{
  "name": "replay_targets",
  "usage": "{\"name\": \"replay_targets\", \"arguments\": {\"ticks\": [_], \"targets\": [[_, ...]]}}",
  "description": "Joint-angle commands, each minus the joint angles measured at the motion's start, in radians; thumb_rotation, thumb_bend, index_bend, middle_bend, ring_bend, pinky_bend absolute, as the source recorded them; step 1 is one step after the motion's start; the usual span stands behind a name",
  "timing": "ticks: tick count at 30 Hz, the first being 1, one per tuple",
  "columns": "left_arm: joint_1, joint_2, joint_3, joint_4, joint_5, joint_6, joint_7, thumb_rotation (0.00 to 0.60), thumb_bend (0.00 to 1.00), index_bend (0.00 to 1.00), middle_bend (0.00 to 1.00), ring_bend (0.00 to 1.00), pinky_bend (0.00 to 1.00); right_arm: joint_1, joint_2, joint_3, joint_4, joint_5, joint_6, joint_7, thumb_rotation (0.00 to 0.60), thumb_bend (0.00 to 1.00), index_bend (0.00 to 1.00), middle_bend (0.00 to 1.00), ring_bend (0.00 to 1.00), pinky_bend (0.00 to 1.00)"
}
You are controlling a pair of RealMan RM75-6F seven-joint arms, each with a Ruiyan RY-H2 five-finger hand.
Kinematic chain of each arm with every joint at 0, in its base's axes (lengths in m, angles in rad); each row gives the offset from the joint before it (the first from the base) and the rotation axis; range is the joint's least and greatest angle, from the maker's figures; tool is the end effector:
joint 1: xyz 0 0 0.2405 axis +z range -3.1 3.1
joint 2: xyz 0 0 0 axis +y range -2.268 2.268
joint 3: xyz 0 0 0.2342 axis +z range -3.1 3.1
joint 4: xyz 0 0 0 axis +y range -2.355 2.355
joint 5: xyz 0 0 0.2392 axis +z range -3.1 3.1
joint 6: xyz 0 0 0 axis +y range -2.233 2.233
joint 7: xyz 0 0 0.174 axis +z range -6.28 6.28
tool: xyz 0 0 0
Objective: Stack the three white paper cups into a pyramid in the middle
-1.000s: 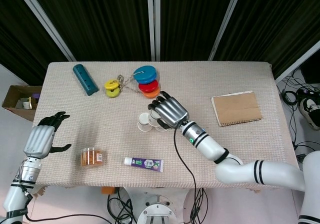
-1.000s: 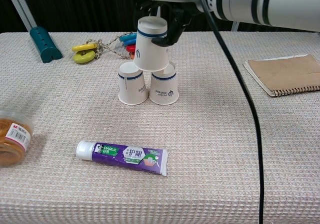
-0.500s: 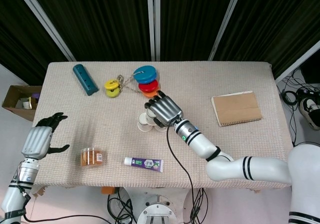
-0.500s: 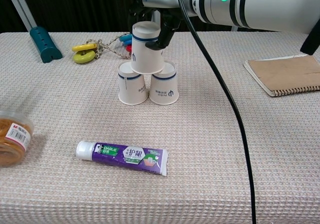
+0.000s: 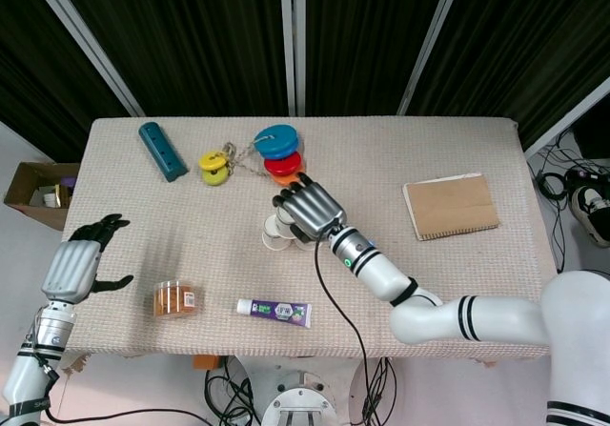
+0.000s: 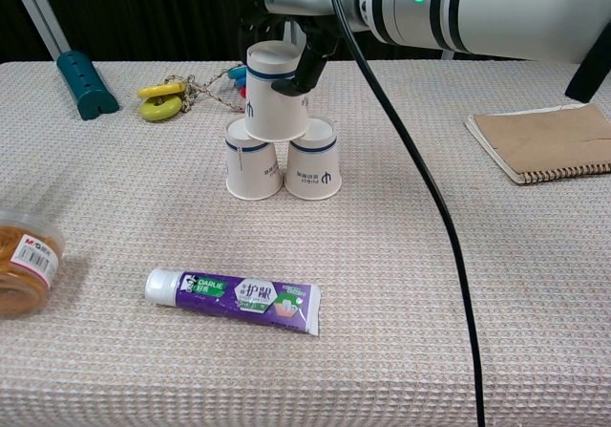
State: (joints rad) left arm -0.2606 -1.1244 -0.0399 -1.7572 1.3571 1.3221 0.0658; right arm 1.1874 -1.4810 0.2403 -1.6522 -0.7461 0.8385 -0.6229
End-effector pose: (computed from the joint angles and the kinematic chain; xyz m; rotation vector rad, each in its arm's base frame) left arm -0.2594 0.2513 0.0844 -1.4733 -1.0588 -0.9217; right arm 0.0362 -0.3687 -0.0620 2.1645 -0.7208 0.9353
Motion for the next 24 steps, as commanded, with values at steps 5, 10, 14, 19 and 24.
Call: {"name": "replay_targets", "arguments": {"ticks": [5, 10, 14, 19, 24], "targets": [[0.007, 0.002, -0.002, -0.004, 0.006, 0.003, -0.001, 0.6, 0.09, 0.18, 0.12, 0.19, 0.21, 0.019, -0.008, -0.014, 0.001, 0.014, 0.008, -0.007, 0.6, 0.46, 0.38, 0.34, 0.18, 0.15], [0.012, 0.002, -0.003, -0.005, 0.009, 0.004, -0.001, 0.6, 0.09, 0.18, 0.12, 0.19, 0.21, 0.028, -0.006, -0.022, -0.005, 0.026, 0.017, -0.012, 0.6, 0.44, 0.3, 0.31, 0.16, 0.15], [0.016, 0.001, -0.005, -0.005, 0.012, 0.008, -0.003, 0.6, 0.09, 0.18, 0.12, 0.19, 0.21, 0.034, -0.002, -0.028, -0.014, 0.034, 0.024, -0.018, 0.6, 0.41, 0.25, 0.27, 0.15, 0.14], [0.018, -0.002, -0.002, -0.005, 0.02, 0.003, -0.002, 0.6, 0.09, 0.18, 0.12, 0.19, 0.21, 0.041, 0.0, -0.037, -0.024, 0.05, 0.041, -0.03, 0.6, 0.37, 0.17, 0.24, 0.11, 0.13], [0.022, -0.002, -0.003, -0.007, 0.024, 0.007, 0.001, 0.6, 0.09, 0.18, 0.12, 0.19, 0.21, 0.04, 0.013, -0.043, -0.049, 0.055, 0.06, -0.034, 0.6, 0.34, 0.12, 0.2, 0.09, 0.12]]}}
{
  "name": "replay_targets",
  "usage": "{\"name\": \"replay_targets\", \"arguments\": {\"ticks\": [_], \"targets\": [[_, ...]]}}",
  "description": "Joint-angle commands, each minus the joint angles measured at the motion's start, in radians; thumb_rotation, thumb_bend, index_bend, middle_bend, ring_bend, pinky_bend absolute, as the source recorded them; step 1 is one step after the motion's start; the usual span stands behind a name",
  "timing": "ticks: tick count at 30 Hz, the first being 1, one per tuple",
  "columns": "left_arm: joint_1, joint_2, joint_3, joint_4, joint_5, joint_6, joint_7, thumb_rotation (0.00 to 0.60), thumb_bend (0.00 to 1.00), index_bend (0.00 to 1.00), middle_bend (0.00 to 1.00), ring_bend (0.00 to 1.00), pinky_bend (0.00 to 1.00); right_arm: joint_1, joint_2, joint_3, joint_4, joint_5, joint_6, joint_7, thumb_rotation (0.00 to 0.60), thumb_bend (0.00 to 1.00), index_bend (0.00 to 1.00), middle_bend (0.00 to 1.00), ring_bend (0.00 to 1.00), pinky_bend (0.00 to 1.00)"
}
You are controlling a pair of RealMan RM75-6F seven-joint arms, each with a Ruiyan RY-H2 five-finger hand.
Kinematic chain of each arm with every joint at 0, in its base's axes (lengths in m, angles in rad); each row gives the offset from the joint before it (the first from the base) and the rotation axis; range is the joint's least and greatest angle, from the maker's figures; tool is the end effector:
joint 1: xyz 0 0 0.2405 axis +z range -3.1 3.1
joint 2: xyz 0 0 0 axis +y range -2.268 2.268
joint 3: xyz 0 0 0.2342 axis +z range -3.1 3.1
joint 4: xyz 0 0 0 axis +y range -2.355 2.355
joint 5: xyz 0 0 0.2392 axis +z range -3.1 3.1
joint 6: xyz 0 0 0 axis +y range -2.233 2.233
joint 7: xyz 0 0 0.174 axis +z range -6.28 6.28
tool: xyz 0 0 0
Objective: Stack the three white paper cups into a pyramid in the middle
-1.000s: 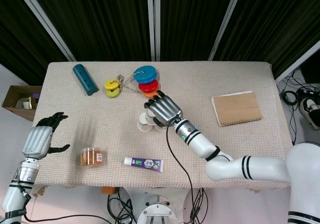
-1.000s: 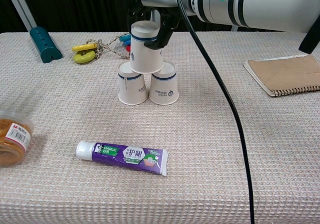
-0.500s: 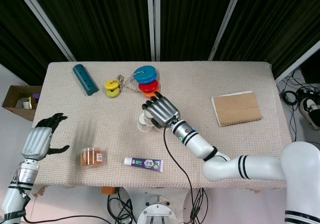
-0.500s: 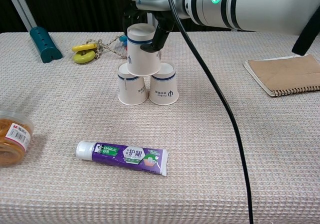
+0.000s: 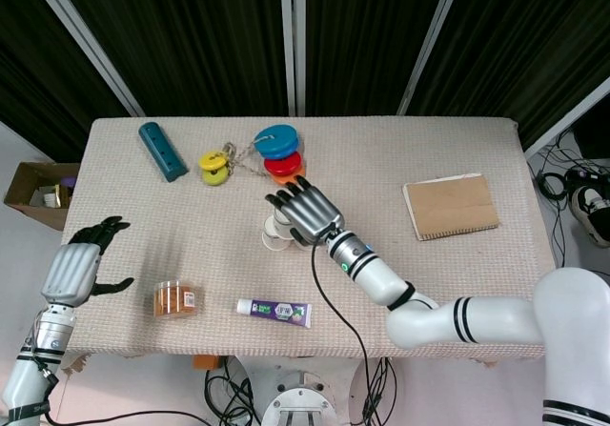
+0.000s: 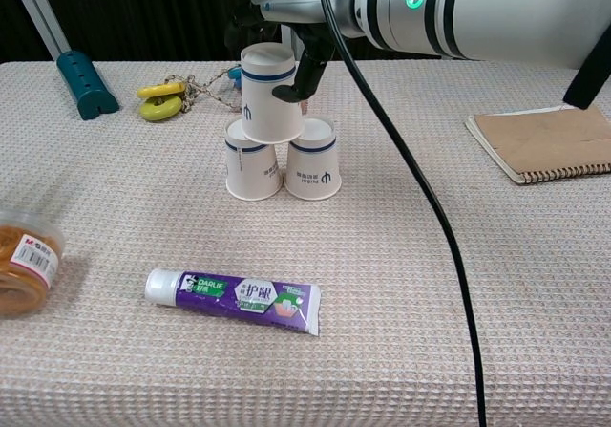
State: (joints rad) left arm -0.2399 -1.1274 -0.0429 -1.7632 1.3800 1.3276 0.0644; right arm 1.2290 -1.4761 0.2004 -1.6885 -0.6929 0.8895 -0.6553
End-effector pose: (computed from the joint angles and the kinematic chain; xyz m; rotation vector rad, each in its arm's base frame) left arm -0.2581 0.2461 0.0833 -1.4730 -1.0623 -0.9318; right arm 0.0374 -0.3602 -0.0642 2.1699 -0.7010 0.9050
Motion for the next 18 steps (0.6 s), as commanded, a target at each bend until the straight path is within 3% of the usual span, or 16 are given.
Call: {"name": "replay_targets", "arguments": {"ticks": [1, 6, 9, 14, 18], "targets": [[0.001, 0.001, -0.001, -0.002, 0.002, 0.002, 0.003, 0.6, 0.09, 0.18, 0.12, 0.19, 0.21, -0.003, 0.013, -0.004, -0.02, 0.002, 0.013, -0.002, 0.6, 0.33, 0.12, 0.2, 0.09, 0.12], [0.003, 0.008, -0.004, -0.002, 0.005, 0.003, 0.003, 0.6, 0.09, 0.18, 0.12, 0.19, 0.21, -0.041, 0.072, -0.015, -0.101, -0.033, 0.073, 0.006, 0.6, 0.32, 0.09, 0.17, 0.08, 0.11], [0.01, 0.011, -0.009, 0.02, 0.01, 0.022, 0.007, 0.6, 0.09, 0.18, 0.12, 0.19, 0.21, -0.12, 0.15, -0.047, -0.194, -0.113, 0.181, 0.02, 0.6, 0.32, 0.08, 0.17, 0.08, 0.1], [0.028, -0.018, -0.001, 0.104, 0.053, 0.078, 0.068, 0.6, 0.09, 0.2, 0.13, 0.19, 0.21, -0.352, 0.285, -0.176, -0.323, -0.364, 0.422, 0.133, 0.6, 0.32, 0.08, 0.19, 0.08, 0.1], [0.058, -0.045, 0.01, 0.161, 0.088, 0.141, 0.118, 0.6, 0.09, 0.22, 0.14, 0.19, 0.2, -0.546, 0.353, -0.292, -0.288, -0.589, 0.592, 0.31, 0.6, 0.32, 0.08, 0.19, 0.08, 0.1]]}}
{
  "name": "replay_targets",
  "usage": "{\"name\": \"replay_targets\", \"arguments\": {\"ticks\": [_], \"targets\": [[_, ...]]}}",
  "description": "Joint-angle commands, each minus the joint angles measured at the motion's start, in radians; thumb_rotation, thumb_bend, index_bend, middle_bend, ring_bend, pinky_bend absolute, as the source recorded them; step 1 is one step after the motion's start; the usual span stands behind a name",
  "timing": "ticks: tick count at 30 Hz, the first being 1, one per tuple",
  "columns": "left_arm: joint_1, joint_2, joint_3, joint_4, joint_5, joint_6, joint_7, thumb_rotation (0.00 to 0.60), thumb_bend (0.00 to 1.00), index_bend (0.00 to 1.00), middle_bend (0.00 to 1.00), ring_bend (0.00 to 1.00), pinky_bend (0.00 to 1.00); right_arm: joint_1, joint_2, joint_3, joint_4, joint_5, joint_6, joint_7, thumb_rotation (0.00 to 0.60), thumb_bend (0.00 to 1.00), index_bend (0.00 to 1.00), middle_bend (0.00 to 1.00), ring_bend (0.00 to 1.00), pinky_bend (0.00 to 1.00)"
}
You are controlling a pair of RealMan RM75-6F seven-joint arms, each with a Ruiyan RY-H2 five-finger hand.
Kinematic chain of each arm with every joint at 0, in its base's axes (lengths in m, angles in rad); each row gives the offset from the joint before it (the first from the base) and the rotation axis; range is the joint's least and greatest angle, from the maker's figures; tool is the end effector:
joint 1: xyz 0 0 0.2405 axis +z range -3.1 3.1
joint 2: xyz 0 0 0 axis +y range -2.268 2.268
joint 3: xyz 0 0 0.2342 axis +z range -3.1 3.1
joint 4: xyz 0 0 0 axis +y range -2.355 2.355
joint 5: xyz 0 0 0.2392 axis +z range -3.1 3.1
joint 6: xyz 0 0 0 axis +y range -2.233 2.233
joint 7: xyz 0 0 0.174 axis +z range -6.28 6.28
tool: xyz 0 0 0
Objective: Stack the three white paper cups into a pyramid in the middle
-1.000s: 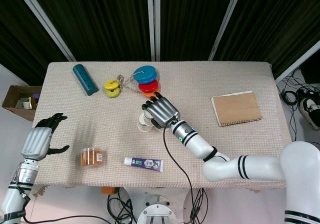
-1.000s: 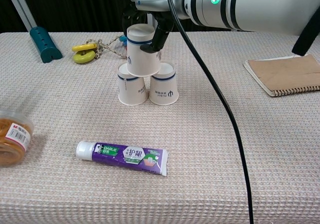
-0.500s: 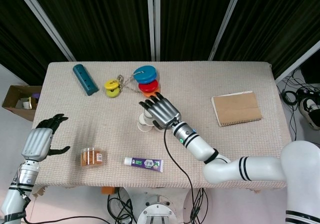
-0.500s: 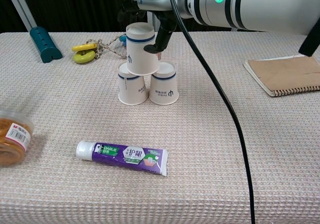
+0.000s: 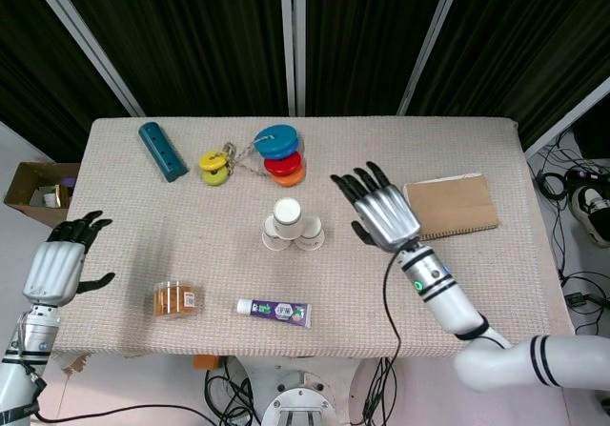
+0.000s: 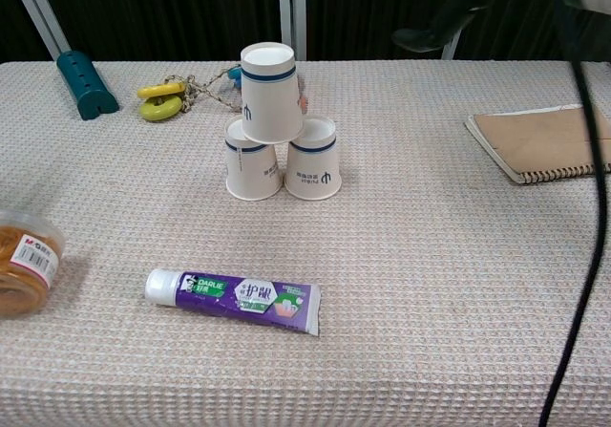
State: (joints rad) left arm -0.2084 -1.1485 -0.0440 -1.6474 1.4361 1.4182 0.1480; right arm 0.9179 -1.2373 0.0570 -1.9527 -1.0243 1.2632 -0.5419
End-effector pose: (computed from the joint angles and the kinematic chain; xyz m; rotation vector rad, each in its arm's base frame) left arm -0.2776 0.2447 0.1015 -1.4780 -0.8429 -0.8619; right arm -0.0504 -0.3271 0.0295 1.8754 -0.6722 1.0236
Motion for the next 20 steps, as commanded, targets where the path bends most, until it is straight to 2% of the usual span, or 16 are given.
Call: {"name": "replay_targets", "arguments": {"ticks": [1, 5, 9, 14, 18, 20], "targets": [[0.037, -0.025, 0.016, 0.054, 0.038, 0.066, 0.03, 0.6, 0.09, 0.22, 0.14, 0.19, 0.2, -0.292, 0.126, -0.179, 0.007, -0.314, 0.27, 0.253, 0.6, 0.32, 0.08, 0.19, 0.08, 0.1], [0.074, -0.017, 0.034, 0.076, 0.069, 0.117, 0.003, 0.6, 0.09, 0.22, 0.15, 0.19, 0.2, -0.45, 0.141, -0.254, 0.131, -0.435, 0.399, 0.414, 0.6, 0.32, 0.08, 0.17, 0.08, 0.1], [0.117, -0.009, 0.06, 0.075, 0.093, 0.163, 0.003, 0.6, 0.07, 0.22, 0.15, 0.19, 0.2, -0.591, 0.132, -0.294, 0.259, -0.465, 0.486, 0.566, 0.6, 0.32, 0.08, 0.16, 0.06, 0.1], [0.159, 0.01, 0.097, 0.045, 0.102, 0.171, -0.026, 0.6, 0.07, 0.22, 0.14, 0.19, 0.2, -0.699, 0.108, -0.307, 0.393, -0.489, 0.517, 0.7, 0.6, 0.34, 0.08, 0.14, 0.04, 0.1], [0.181, 0.009, 0.102, 0.039, 0.099, 0.183, -0.021, 0.6, 0.07, 0.22, 0.14, 0.19, 0.2, -0.72, 0.111, -0.297, 0.418, -0.507, 0.485, 0.72, 0.6, 0.35, 0.06, 0.14, 0.01, 0.1], [0.189, 0.005, 0.1, 0.037, 0.096, 0.186, -0.024, 0.6, 0.07, 0.22, 0.14, 0.19, 0.2, -0.719, 0.118, -0.285, 0.412, -0.514, 0.458, 0.72, 0.6, 0.35, 0.01, 0.14, 0.0, 0.09]]}}
